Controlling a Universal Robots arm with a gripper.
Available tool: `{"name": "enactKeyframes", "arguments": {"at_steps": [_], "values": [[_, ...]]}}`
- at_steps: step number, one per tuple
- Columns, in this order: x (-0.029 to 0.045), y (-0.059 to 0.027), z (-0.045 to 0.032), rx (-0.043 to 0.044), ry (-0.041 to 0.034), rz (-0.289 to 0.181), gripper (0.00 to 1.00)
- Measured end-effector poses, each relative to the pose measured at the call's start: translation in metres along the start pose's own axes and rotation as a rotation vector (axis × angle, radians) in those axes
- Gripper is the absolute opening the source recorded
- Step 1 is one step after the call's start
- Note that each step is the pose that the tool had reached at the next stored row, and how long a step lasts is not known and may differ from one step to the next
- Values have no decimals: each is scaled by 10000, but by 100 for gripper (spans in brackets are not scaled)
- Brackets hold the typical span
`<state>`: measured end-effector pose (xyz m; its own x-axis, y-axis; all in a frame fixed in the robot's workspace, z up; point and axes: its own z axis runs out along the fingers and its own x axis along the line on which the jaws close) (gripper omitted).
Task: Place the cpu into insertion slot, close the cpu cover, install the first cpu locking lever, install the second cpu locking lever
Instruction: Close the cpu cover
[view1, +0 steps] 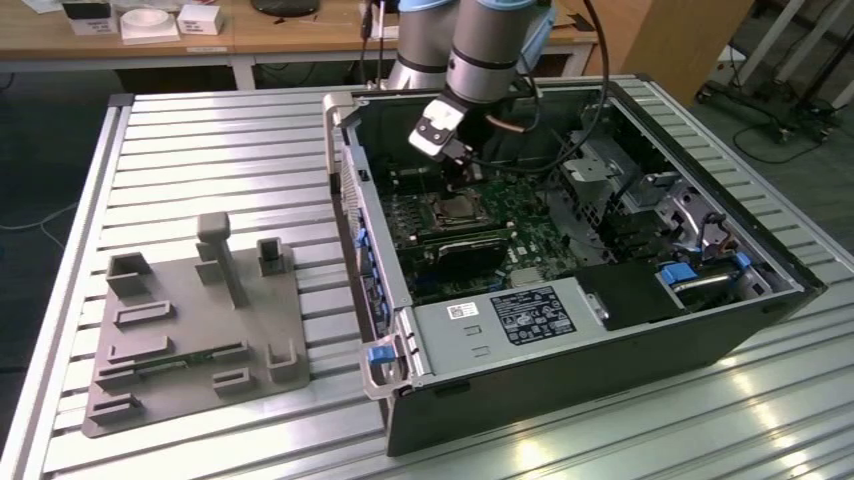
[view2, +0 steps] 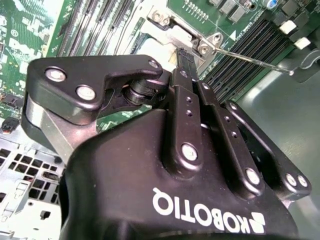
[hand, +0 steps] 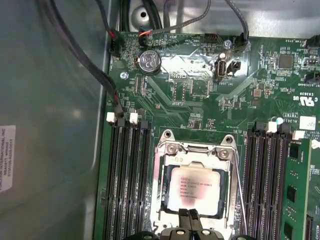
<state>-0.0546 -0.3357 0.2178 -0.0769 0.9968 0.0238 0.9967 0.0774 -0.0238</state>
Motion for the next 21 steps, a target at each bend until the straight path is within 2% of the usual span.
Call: {"name": "enactKeyframes", "arguments": {"at_steps": [6, 11, 21], "values": [[5, -54, 21, 2, -3, -25, 11], [6, -60, 33, 1, 0, -34, 11], [6, -89, 110, 2, -2, -60, 11]]}}
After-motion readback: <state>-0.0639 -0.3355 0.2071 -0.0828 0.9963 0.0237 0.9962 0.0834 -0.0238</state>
